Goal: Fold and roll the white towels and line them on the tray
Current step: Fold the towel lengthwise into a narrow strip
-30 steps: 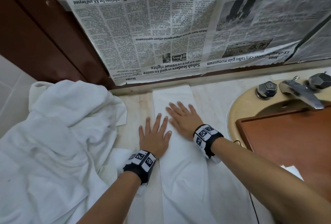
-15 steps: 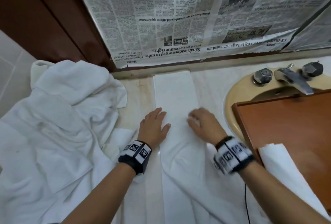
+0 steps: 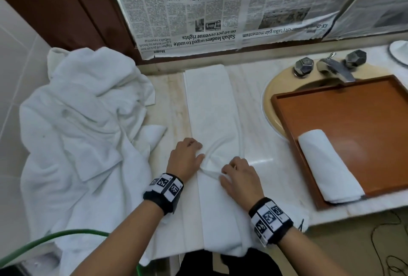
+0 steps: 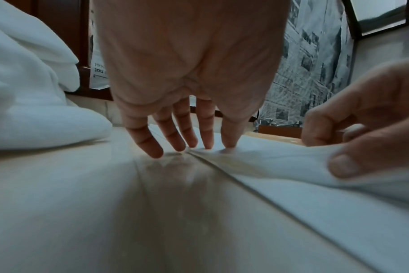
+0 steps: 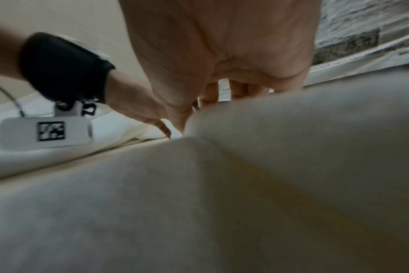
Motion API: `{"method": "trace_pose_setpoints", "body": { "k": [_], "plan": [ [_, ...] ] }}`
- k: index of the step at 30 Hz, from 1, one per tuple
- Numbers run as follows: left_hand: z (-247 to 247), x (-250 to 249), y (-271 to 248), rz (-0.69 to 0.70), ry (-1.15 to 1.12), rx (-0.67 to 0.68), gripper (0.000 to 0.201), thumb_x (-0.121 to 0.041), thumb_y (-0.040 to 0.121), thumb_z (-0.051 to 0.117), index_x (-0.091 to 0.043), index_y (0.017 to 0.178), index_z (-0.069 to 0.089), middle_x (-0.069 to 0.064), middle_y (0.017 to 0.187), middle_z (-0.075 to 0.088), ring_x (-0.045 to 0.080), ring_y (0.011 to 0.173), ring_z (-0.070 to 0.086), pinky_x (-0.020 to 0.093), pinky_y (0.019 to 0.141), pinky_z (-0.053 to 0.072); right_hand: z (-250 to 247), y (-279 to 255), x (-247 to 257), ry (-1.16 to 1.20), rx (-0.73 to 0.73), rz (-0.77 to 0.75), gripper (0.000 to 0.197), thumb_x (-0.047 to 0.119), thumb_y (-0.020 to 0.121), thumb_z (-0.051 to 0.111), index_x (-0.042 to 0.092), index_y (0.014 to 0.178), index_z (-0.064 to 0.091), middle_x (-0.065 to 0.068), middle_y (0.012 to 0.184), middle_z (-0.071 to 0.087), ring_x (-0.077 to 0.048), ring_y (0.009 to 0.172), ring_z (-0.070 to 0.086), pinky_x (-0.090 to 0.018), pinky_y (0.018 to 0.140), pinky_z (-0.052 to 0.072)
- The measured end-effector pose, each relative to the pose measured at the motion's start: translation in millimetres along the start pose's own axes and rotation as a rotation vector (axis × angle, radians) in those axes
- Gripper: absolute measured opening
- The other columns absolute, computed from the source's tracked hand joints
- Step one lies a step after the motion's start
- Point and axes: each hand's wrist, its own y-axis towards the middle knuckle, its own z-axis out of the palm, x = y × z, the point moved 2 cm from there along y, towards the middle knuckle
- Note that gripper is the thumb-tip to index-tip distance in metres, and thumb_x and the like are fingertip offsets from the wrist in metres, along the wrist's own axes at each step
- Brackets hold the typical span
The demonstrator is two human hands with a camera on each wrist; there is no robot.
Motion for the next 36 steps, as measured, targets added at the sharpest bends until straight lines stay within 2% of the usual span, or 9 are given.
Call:
{"method": "trace_pose_setpoints", "body": {
  "k": [3,6,9,20,25,27,30,32,36],
  "plan": [
    [7,-2,-12,-0.013,0.01,-0.01,0.039,-0.03,0.096,0.058,-0.015,0.133,0.058,0.0,0.142,0.047,0.025,0.124,0.047,0.04,0.098,0.045,-5,-1,4,-0.005,-0.003,-0.014,0.013,0.024,0.084,0.072,0.014,0.08,0.065,-0.002,0.084,0.055,-0.025,0.075,0.058,-0.031,0.058,0.039],
    [12,-4,-17,-0.038,0.018,-0.055,0.042,-0.029,0.097,0.058,-0.017,0.137,0.056,-0.002,0.146,0.045,0.026,0.126,0.046,0.04,0.098,0.045,-8,-13,8,0.016,0.125,-0.024,0.021,0.036,0.098,0.053,0.016,0.095,0.061,0.001,0.093,0.059,-0.022,0.085,0.058,-0.03,0.065,0.034],
    [16,-5,-15,-0.081,0.026,-0.059,0.045,-0.027,0.096,0.058,-0.017,0.139,0.053,-0.002,0.149,0.042,0.027,0.129,0.044,0.041,0.102,0.043,-13,-30,6,0.006,0.241,0.035,0.022,0.039,0.1,0.044,0.019,0.094,0.05,0.003,0.094,0.061,-0.021,0.085,0.058,-0.032,0.066,0.04],
    [28,2,0,-0.105,0.051,-0.038,0.054,-0.03,0.089,0.065,-0.016,0.14,0.053,0.003,0.149,0.045,0.023,0.134,0.043,0.039,0.107,0.037,-30,-90,48,0.205,0.213,-0.019,0.019,0.023,0.098,0.049,0.007,0.105,0.057,-0.01,0.089,0.065,-0.026,0.082,0.06,-0.036,0.074,0.049],
    [29,4,-2,-0.101,0.009,-0.057,0.053,-0.028,0.088,0.064,-0.018,0.14,0.054,0.001,0.149,0.045,0.023,0.134,0.043,0.038,0.107,0.039,10,-100,68,0.231,0.357,0.071,0.017,0.016,0.096,0.051,0.006,0.109,0.053,-0.013,0.1,0.062,-0.029,0.092,0.061,-0.032,0.073,0.046],
    [28,4,-4,-0.089,-0.013,-0.064,0.053,-0.026,0.089,0.064,-0.018,0.141,0.054,0.001,0.15,0.044,0.023,0.135,0.043,0.038,0.109,0.039,25,-110,65,0.262,0.414,0.115,0.016,0.017,0.096,0.052,0.012,0.111,0.049,-0.01,0.101,0.059,-0.025,0.09,0.059,-0.027,0.073,0.042],
    [28,5,-9,-0.073,-0.029,-0.074,0.054,-0.026,0.09,0.064,-0.017,0.142,0.052,0.001,0.152,0.042,0.023,0.136,0.042,0.039,0.11,0.038,27,-120,54,0.442,0.474,0.161,0.025,0.027,0.091,0.06,0.019,0.114,0.058,-0.001,0.096,0.065,-0.014,0.084,0.061,-0.03,0.084,0.052],
    [29,6,-12,-0.051,-0.034,-0.073,0.056,-0.028,0.09,0.064,-0.017,0.144,0.05,0.001,0.154,0.038,0.025,0.138,0.039,0.041,0.111,0.037,15,-121,40,0.558,0.321,0.175,0.011,0.024,0.091,0.061,0.02,0.1,0.066,0.006,0.087,0.067,-0.005,0.078,0.062,-0.029,0.08,0.054],
    [33,6,-23,-0.025,-0.043,-0.057,0.065,-0.036,0.091,0.064,-0.018,0.149,0.041,0.002,0.161,0.027,0.024,0.144,0.03,0.043,0.112,0.034,-15,-103,-5,0.404,-0.112,0.348,0.005,0.028,0.097,0.056,0.024,0.097,0.058,0.011,0.088,0.059,-0.001,0.079,0.055,-0.013,0.071,0.041]
  ]
}}
